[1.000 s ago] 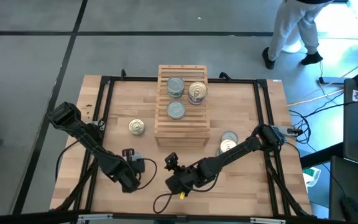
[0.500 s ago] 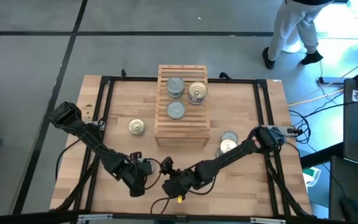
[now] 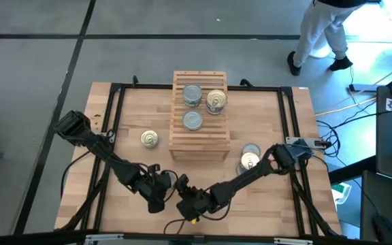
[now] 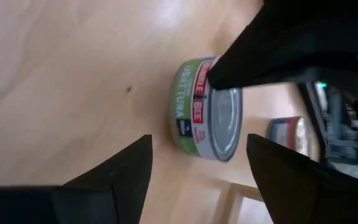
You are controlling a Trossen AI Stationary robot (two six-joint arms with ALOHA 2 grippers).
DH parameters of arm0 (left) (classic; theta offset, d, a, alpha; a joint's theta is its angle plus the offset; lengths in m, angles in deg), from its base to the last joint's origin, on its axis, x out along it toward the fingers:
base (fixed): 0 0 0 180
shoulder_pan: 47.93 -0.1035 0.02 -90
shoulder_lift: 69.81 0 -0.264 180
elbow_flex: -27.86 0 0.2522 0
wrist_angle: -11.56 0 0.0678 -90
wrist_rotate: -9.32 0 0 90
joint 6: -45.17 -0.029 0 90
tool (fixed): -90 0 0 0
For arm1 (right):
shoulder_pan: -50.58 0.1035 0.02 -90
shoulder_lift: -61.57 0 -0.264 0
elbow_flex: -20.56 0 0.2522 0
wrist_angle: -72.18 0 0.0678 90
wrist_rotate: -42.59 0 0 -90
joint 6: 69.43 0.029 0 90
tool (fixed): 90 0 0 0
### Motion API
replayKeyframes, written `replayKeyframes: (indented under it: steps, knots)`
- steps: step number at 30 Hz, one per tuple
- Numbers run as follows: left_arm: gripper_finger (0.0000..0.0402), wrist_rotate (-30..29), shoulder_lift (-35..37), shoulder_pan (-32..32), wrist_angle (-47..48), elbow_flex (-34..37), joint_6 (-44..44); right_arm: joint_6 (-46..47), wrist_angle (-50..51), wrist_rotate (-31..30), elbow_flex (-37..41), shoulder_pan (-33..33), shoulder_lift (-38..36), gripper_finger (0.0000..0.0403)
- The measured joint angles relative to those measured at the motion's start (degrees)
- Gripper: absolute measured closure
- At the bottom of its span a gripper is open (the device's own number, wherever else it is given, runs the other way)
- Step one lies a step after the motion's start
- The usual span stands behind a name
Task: Stack canned seafood by type on shelf
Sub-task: Stack the green tuna can on top of the green tuna can on the shelf
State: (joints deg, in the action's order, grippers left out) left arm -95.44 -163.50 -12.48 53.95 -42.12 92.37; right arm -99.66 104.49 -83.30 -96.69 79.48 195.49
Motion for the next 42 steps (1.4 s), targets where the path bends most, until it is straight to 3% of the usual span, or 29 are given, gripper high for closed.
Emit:
replayKeyframes:
  steps: [11, 24, 35, 42]
  knots:
    - [0.0401, -0.1, 0.1, -0.8, -2.8, -0.1, -0.8, 0.0, -4.0, -4.6, 0.1, 0.0, 1.7, 0.0146]
    - [0.0401, -0.1, 0.1, -0.7, -2.8, -0.1, -0.6, 1.6, -4.8, -3.1, 0.1, 0.1, 2.0, 0.0146]
    - [0.0402, -0.1, 0.1, -1.3, -3.4, -0.1, -0.7, 1.7, -6.5, -11.2, 0.1, 0.3, 4.6, 0.0146]
    - [0.0401, -0.1, 0.1, -2.0, -5.3, -0.1, -0.7, 1.6, -7.3, -10.3, 0.1, -0.5, 5.3, 0.0146]
